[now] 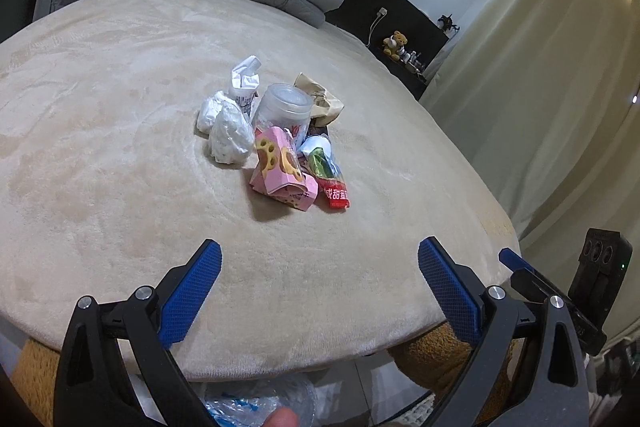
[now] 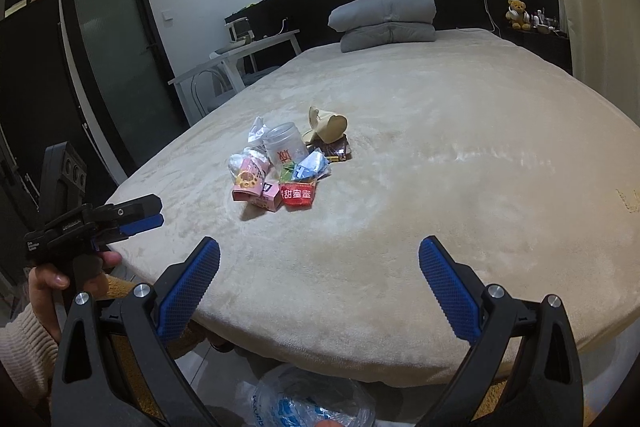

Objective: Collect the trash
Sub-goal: 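Reach the left tool to the pink cat-paw box and close on it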

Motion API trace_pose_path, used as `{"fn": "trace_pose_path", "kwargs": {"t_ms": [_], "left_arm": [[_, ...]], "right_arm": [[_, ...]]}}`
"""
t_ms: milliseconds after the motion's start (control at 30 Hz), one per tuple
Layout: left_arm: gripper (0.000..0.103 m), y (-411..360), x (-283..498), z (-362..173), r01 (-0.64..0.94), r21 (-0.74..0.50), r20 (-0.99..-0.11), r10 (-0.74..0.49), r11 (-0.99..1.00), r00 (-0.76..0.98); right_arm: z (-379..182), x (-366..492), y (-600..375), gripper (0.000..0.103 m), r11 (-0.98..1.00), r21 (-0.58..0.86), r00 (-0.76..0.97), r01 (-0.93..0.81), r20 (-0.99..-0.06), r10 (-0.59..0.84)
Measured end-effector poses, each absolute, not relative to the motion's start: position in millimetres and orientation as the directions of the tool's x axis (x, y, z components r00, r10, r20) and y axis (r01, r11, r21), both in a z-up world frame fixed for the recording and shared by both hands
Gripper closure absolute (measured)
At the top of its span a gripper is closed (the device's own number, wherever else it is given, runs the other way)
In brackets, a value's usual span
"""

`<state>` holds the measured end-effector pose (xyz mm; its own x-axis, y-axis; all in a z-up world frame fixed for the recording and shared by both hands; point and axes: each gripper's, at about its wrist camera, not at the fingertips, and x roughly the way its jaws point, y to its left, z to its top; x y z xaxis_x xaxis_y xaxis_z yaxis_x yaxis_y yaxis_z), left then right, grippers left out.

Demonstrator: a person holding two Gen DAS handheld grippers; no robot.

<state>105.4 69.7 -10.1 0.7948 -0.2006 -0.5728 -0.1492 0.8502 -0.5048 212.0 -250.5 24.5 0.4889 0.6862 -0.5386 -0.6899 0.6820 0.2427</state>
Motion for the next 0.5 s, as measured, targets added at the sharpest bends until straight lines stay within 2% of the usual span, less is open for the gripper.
{"fn": "trace_pose_path", "kwargs": {"t_ms": [100, 500], "left_arm": [[0.007, 77, 125, -15, -0.17, -0.518, -0.599, -0.214, 0.838, 0.771], [0.008, 76, 201, -23, -0.238, -0.377, -0.714, -0.117, 0.895, 0.691]], "right_arm": [[25, 227, -245, 0.004, 0.676, 0.255, 0.47, -0.691, -0.553, 0.688], [34, 264, -225, 0.004, 0.648, 0.209, 0.45, -0.733, -0.565, 0.691]]}}
